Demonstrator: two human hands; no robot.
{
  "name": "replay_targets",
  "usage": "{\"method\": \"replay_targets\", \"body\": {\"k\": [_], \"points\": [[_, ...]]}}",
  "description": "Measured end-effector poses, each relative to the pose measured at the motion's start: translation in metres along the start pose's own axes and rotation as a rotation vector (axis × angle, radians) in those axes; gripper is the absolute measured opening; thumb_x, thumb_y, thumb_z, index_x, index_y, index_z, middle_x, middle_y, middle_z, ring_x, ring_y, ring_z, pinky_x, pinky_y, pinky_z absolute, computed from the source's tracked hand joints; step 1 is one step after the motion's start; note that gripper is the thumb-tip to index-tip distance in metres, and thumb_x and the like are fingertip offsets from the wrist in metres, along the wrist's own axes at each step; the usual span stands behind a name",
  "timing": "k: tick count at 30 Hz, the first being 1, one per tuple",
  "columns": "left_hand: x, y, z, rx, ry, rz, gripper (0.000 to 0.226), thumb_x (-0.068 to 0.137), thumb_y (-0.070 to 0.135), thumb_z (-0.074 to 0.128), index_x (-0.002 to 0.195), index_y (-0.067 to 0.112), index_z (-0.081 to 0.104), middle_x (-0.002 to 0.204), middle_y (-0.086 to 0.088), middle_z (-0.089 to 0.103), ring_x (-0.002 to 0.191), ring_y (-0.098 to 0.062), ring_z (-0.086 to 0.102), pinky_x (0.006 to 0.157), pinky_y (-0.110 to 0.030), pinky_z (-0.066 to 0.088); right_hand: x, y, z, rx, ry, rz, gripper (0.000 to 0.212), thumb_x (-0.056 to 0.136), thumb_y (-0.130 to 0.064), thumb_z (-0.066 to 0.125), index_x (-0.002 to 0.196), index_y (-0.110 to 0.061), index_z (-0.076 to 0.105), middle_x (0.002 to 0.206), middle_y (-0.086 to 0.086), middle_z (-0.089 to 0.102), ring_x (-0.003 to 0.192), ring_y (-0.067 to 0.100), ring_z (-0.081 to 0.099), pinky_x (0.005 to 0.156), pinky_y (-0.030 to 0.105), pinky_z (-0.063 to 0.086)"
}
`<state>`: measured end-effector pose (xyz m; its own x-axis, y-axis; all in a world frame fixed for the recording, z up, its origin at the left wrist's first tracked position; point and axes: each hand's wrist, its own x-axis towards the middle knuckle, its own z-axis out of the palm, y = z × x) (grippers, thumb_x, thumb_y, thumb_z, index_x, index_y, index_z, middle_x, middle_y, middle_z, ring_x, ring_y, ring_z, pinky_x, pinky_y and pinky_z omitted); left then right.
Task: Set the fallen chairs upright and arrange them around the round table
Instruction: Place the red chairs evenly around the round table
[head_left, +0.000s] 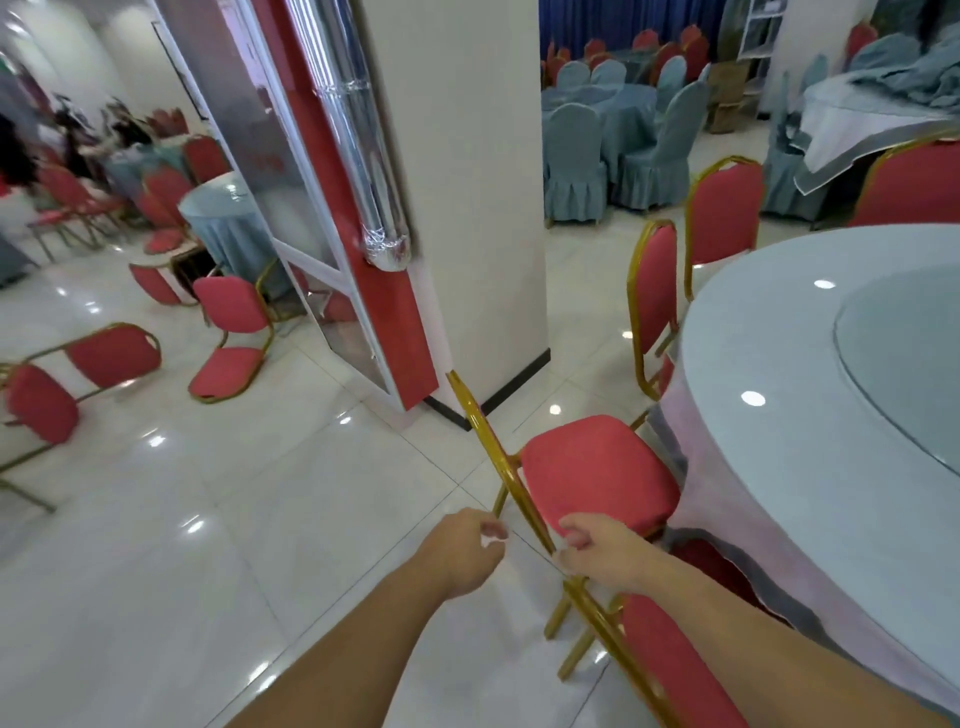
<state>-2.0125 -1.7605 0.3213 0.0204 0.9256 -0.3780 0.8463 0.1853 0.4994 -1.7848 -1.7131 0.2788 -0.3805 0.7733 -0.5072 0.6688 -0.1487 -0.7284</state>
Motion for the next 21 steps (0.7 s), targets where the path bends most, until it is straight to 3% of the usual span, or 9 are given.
{"method": "replay_targets", "body": {"k": [5, 10, 14, 19, 21], "points": [[0.056, -0.021, -0.041, 0.016, 0.053, -0.031, 0.032, 0.102, 0.03, 0.056, 0.133, 0.027, 0.067, 0.144, 0.005, 0.059, 0.132, -0.013, 0.055, 0.101, -0.021, 0.039, 0.074, -0.043, -0.014, -0.037, -0.01, -0.03, 0.07, 0.096, -0.034, 0.069, 0.157, -0.021, 0.038, 0.123, -0.01, 0.057, 0.107, 0.006, 0.055, 0.086, 0.017, 0.043], [0.114, -0.033, -0.064, 0.011, 0.012, -0.007, 0.037, 0.103, 0.031, 0.055, 0.139, 0.026, 0.062, 0.15, 0.003, 0.056, 0.137, -0.015, 0.051, 0.109, -0.025, 0.038, 0.127, -0.07, -0.02, -0.069, 0.017, -0.018, 0.07, 0.096, -0.031, 0.07, 0.157, -0.021, 0.037, 0.146, 0.0, 0.054, 0.128, 0.014, 0.053, 0.095, 0.018, 0.04], [0.171, -0.044, -0.081, -0.025, -0.006, 0.056, 0.047, 0.107, 0.033, 0.053, 0.151, 0.018, 0.049, 0.155, -0.001, 0.05, 0.141, -0.019, 0.048, 0.107, -0.021, 0.034, 0.163, -0.08, -0.023, -0.062, 0.043, -0.01, 0.053, 0.098, -0.025, 0.068, 0.147, -0.02, 0.05, 0.121, -0.01, 0.058, 0.104, 0.003, 0.05, 0.075, 0.01, 0.039], [0.253, -0.064, -0.099, -0.146, -0.022, 0.078, 0.051, 0.104, 0.045, 0.058, 0.145, 0.016, 0.048, 0.138, 0.009, 0.055, 0.129, -0.021, 0.058, 0.092, -0.021, 0.04, 0.204, -0.087, -0.016, -0.077, 0.035, 0.121, 0.06, 0.092, -0.031, 0.073, 0.146, -0.021, 0.049, 0.131, -0.002, 0.062, 0.105, 0.01, 0.055, 0.092, 0.023, 0.048], [0.284, -0.077, -0.103, -0.171, -0.083, 0.081, 0.053, 0.1, 0.05, 0.062, 0.14, 0.017, 0.047, 0.129, 0.007, 0.061, 0.118, -0.018, 0.062, 0.09, -0.025, 0.045, 0.222, -0.089, -0.007, -0.09, 0.03, 0.191, 0.056, 0.086, -0.038, 0.076, 0.137, -0.025, 0.057, 0.126, -0.001, 0.067, 0.104, 0.013, 0.062, 0.096, 0.032, 0.054]]}}
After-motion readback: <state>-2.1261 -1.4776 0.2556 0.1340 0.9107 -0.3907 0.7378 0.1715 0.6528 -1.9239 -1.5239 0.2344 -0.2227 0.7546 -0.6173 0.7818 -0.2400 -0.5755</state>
